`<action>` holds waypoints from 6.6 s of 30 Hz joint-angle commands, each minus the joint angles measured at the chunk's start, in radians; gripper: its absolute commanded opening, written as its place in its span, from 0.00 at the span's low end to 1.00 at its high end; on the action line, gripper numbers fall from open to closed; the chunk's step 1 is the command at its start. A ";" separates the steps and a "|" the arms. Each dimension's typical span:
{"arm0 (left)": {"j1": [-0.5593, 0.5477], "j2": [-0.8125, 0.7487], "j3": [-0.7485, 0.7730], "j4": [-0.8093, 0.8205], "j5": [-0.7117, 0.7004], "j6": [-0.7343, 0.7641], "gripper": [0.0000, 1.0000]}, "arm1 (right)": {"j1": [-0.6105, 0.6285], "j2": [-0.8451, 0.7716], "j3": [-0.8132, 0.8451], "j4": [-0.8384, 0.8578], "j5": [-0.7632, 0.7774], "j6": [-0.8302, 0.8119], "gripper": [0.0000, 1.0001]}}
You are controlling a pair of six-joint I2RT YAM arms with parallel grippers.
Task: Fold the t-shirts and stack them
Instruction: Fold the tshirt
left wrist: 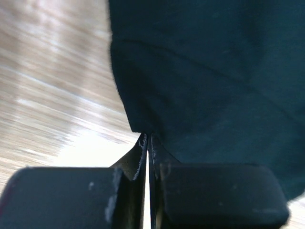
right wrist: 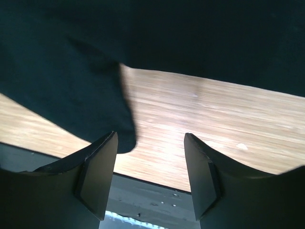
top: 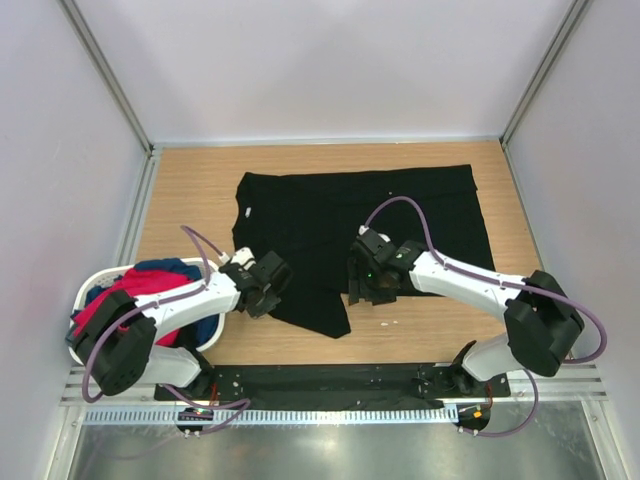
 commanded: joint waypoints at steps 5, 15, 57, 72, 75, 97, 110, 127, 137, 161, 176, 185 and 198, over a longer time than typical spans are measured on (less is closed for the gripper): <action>-0.003 0.020 0.196 -0.051 -0.072 0.083 0.00 | 0.019 0.039 0.062 0.093 -0.010 0.001 0.62; -0.002 0.282 0.444 -0.079 -0.045 0.155 0.04 | -0.013 0.033 0.048 0.095 0.039 0.068 0.68; -0.017 0.114 0.292 0.145 0.064 0.141 0.00 | -0.124 -0.071 0.060 0.007 -0.035 -0.021 0.68; 0.034 0.505 0.679 0.076 0.116 0.288 0.42 | -0.245 -0.087 0.053 -0.014 0.025 0.004 0.75; 0.032 0.517 0.698 0.079 0.172 0.394 0.71 | -0.251 -0.084 0.049 -0.017 0.017 -0.007 0.75; -0.043 0.081 0.049 0.317 0.100 0.155 0.58 | -0.250 -0.044 0.085 -0.036 -0.037 -0.084 0.73; -0.279 0.115 0.386 -0.107 -0.075 -0.084 0.00 | -0.250 -0.061 0.077 -0.063 0.010 -0.062 0.74; -0.330 0.153 0.385 -0.179 -0.069 -0.110 0.74 | -0.251 -0.088 0.059 -0.098 0.011 -0.084 0.78; -0.154 -0.027 0.144 -0.050 -0.072 -0.132 0.34 | -0.251 -0.062 0.057 -0.102 0.002 -0.111 0.77; -0.089 0.227 0.179 0.133 0.003 -0.032 0.00 | -0.251 -0.053 0.057 -0.103 0.008 -0.110 0.77; -0.373 0.036 0.271 -0.551 -0.080 -0.484 0.00 | -0.251 -0.039 0.050 -0.106 0.025 -0.102 0.77; -0.414 -0.004 0.193 -0.636 -0.034 -0.638 0.00 | -0.251 -0.038 0.039 -0.118 0.031 -0.104 0.77; -0.402 -0.217 0.222 -0.665 -0.230 -0.528 0.61 | -0.253 -0.027 0.092 -0.152 0.094 -0.121 0.81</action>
